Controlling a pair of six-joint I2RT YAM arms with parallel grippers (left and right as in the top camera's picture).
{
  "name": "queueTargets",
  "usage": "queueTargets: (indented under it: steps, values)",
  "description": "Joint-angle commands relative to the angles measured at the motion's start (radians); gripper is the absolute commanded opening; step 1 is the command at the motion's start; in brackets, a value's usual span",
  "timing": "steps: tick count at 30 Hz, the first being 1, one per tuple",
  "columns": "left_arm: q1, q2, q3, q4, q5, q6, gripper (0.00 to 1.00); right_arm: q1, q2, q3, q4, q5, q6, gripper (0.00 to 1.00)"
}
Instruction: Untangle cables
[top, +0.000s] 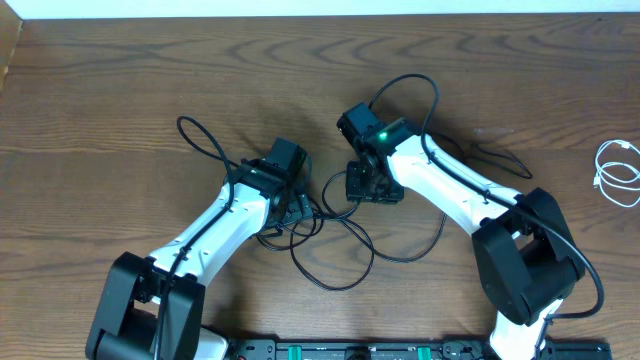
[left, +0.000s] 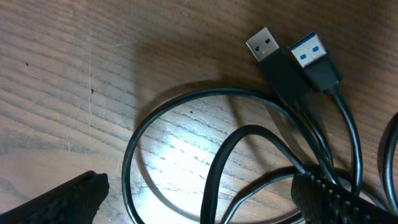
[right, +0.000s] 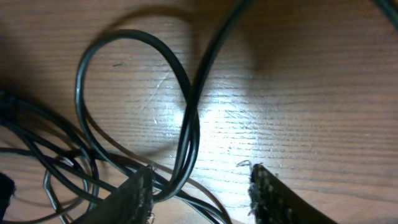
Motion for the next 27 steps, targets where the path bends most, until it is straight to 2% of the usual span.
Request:
queueTargets:
  steps: [1, 4, 5, 6, 8, 14, 19, 27]
  values:
    - [0.003, 0.010, -0.010, -0.003, -0.008, -0.002, 0.99, 0.022, 0.023, -0.048, 0.024, 0.007, 0.029, 0.49]
    - [0.003, 0.010, -0.010, -0.003, -0.008, -0.002, 0.99, 0.044, 0.024, -0.073, 0.074, 0.007, 0.028, 0.52]
    - [0.003, 0.010, -0.010, -0.003, -0.008, -0.002, 0.99, 0.049, 0.025, -0.073, 0.082, 0.008, 0.028, 0.49]
    - [0.003, 0.010, -0.010, -0.003, -0.008, -0.002, 0.99, 0.053, 0.025, -0.072, 0.093, 0.007, 0.027, 0.37]
    - [0.003, 0.010, -0.010, -0.003, -0.009, -0.002, 0.99, 0.055, 0.020, -0.061, 0.119, -0.006, 0.000, 0.01]
    - [0.003, 0.010, -0.010, -0.003, -0.009, -0.002, 0.99, 0.009, -0.037, 0.065, 0.122, -0.204, -0.166, 0.01]
    - [0.003, 0.010, -0.010, -0.003, -0.009, -0.002, 1.00, -0.044, -0.111, 0.144, 0.119, -0.221, -0.167, 0.01]
    - [0.003, 0.010, -0.010, -0.003, -0.009, -0.002, 0.99, -0.121, -0.173, 0.148, 0.119, -0.221, -0.204, 0.01]
